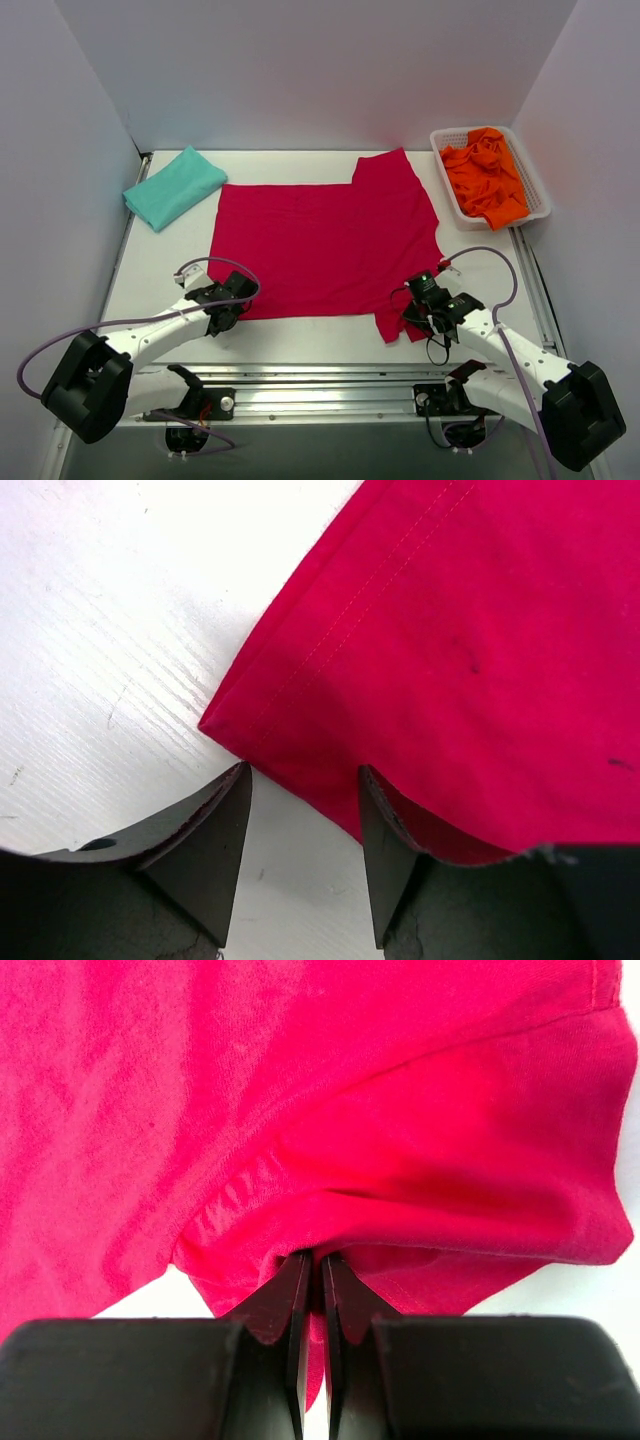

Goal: Fold and stack the t-shirts
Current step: Grap the side of the flattened tshirt closest away from the robot with both arms

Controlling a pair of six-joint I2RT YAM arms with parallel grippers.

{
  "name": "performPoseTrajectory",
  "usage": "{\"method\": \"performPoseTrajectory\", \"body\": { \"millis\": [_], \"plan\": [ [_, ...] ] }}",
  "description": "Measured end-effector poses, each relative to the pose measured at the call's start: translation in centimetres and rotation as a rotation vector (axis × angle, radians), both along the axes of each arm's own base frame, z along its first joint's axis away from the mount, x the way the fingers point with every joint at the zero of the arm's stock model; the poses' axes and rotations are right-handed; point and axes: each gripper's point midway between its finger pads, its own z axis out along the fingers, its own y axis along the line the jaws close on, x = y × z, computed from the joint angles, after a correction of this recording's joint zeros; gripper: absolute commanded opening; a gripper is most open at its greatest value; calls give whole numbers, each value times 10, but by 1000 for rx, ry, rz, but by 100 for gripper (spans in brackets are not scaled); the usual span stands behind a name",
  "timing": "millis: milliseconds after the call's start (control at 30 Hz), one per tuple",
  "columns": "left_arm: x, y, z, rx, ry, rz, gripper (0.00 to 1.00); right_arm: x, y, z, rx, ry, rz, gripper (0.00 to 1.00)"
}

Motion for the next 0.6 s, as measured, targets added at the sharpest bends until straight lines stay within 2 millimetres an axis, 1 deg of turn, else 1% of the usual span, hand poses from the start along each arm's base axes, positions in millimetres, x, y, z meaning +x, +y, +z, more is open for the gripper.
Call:
{"method": "performPoseTrajectory", "body": {
  "millis": [67,133,167,233,267,367,467,600],
  "plan": [
    [1,0,0,5,3,0,52,0,-1,0,1,1,-2,0],
    [2,-1,-1,10,4,0,44,0,-1,0,1,1,-4,0],
    [3,-1,-1,13,6,0,38,0,-1,0,2,1,-3,0],
    [3,-1,-2,18,9,0,33,0,-1,0,2,2,-3,0],
    [4,-1,-2,19,11,1,27,0,-1,0,2,2,-3,0],
    [5,-2,-1,21,8,3,17,0,-1,0,2,2,-3,0],
    [5,-1,-1,23,5,5,3,0,0,1,3,0,-2,0],
    [6,-1,1,20,-3,5,2,1,0,3,9,-10,-3,0]
  ]
}}
